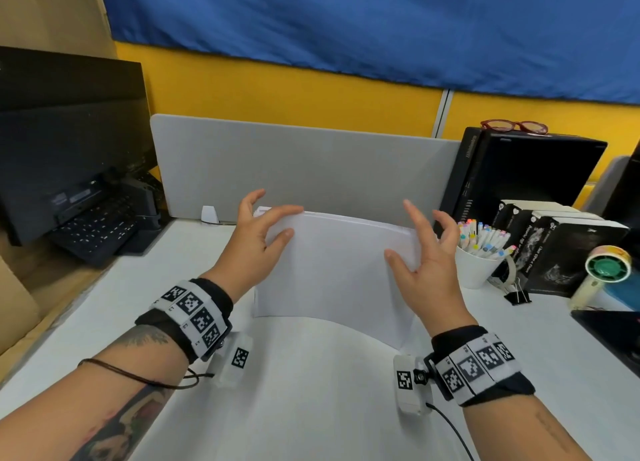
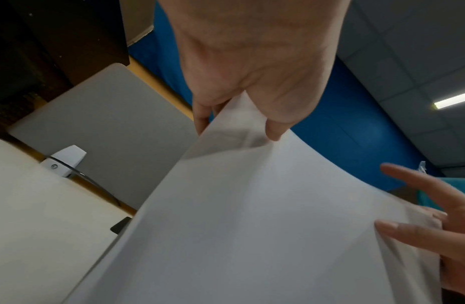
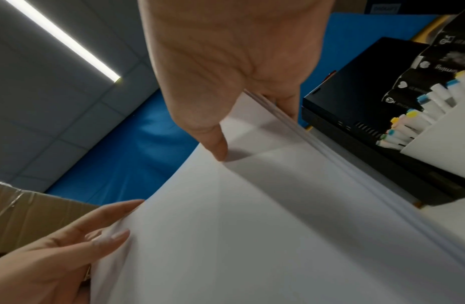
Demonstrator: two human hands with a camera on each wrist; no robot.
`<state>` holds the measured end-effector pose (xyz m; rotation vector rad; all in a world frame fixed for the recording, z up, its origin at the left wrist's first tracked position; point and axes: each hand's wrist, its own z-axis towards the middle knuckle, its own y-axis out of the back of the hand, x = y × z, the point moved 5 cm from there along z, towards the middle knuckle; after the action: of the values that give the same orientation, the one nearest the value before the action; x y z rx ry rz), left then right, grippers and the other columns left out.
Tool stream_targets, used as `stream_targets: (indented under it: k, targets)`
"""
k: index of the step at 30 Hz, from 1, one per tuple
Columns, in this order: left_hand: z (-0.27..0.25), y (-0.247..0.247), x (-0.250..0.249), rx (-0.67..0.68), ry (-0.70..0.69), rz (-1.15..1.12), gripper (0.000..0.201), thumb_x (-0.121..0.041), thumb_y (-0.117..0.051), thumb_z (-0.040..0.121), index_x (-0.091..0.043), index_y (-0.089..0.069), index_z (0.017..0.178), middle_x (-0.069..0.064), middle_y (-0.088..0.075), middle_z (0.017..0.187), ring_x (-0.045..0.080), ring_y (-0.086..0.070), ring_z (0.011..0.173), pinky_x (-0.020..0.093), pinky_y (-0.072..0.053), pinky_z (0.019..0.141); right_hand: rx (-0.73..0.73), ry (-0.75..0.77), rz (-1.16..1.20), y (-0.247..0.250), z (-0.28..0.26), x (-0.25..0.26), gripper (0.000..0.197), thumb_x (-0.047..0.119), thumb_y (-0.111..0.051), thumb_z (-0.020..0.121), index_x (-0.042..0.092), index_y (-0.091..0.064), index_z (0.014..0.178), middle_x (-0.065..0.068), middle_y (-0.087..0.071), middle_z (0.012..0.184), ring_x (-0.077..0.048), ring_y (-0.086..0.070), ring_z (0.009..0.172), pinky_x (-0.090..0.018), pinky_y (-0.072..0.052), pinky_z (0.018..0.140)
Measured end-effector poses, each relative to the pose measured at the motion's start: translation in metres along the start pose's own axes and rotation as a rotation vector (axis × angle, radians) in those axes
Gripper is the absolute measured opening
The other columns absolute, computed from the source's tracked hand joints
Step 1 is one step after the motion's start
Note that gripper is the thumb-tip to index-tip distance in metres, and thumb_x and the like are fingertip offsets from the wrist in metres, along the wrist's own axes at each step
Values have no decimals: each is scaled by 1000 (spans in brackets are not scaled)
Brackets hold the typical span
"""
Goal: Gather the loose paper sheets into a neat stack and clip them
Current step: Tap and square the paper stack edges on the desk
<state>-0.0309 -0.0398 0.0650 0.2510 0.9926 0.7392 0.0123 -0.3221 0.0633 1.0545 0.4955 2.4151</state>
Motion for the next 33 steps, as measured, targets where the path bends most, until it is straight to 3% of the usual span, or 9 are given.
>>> stream_targets:
  k: [6,10,14,17,19,23,26,30,33]
  targets:
    - [-5,2,1,99,-3,40,39,-31,-56,105,-54,-53,136,-14,7,168,1,-14,139,27,-23,115,94,35,-70,3,-1,7,62,21,-64,96,49,-40,146,6,5,164,27,-4,123,-18,-23,109]
    - [-3,3,1,96,21,28,35,-34,-57,104,-52,-57,134,-15,9,168,5,-11,149,28,-20,116,120,10,-101,6,2,10,52,28,-64,96,48,-47,142,6,3,164,-3,-18,141,-23,-23,110]
    - [-2,5,5,22,42,-51,32,-34,-63,101,-47,-57,130,-2,-23,162,-4,-33,136,30,-32,117,64,43,-395,5,11,15,39,42,-65,93,42,-60,132,-7,-24,160,-33,-19,148,-55,-19,118]
    - [-2,2,15,-24,118,-284,58,-23,-76,93,-42,-45,138,-12,-50,136,-16,-55,110,21,-51,98,72,119,-508,-2,22,33,50,49,-60,93,32,-52,139,-4,-38,154,-32,-15,152,-64,-6,118]
    - [-3,-4,28,-22,259,-557,76,-20,-83,87,-35,-38,146,-13,-57,135,-3,-65,115,25,-55,95,157,155,-499,-15,30,46,71,53,-54,95,29,-26,156,-3,-29,161,-25,-15,153,-60,-4,120]
    - [-7,-14,42,35,352,-682,47,-21,-80,89,-11,-63,132,6,-75,125,29,-70,119,39,-58,98,456,217,-639,-57,33,69,85,59,-52,93,19,-14,159,-4,-21,164,-21,-16,153,-57,-4,123]
    - [-7,-14,43,32,336,-731,43,-18,-75,91,-8,-64,132,9,-75,125,30,-71,117,32,-59,91,384,320,-606,-67,36,92,92,52,-58,92,13,-8,160,-6,-12,167,-23,-7,155,-58,0,123]
    - [-5,-15,44,68,316,-735,50,-24,-79,87,-10,-65,133,9,-74,127,27,-71,118,36,-57,95,592,338,-641,-88,36,105,99,46,-65,89,9,-6,159,-9,-17,165,-24,-13,154,-51,-7,124]
    - [-4,-16,43,60,319,-750,51,-29,-74,88,-10,-63,135,9,-73,129,26,-70,119,36,-56,96,411,372,-576,-86,46,119,95,45,-62,89,8,-8,158,-10,-16,165,-28,-9,155,-51,-10,124]
